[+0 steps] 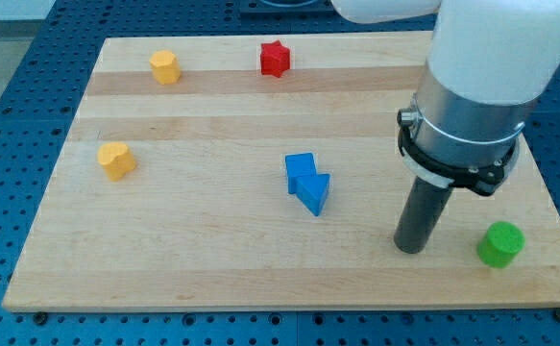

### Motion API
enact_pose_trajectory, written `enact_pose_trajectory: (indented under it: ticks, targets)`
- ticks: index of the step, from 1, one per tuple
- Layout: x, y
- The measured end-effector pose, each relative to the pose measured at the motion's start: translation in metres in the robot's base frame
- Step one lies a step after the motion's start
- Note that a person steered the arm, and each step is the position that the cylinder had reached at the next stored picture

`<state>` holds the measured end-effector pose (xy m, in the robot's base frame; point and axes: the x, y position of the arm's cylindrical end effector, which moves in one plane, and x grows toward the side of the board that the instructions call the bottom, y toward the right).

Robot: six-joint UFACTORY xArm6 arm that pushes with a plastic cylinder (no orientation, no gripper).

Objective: Slightly push the blue cube towards right

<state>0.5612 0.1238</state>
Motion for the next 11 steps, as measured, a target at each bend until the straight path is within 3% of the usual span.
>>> enact_pose_trajectory:
  ticks: [1, 3, 5, 6, 8, 9, 11]
  targets:
    - [-0.002, 0.000]
    - [-0.049, -0.033]
    - [0.023, -0.058]
    - [0.009, -0.089]
    - [-0.063, -0.150]
    - [-0.096, -0.152]
    - [-0.099, -0.134]
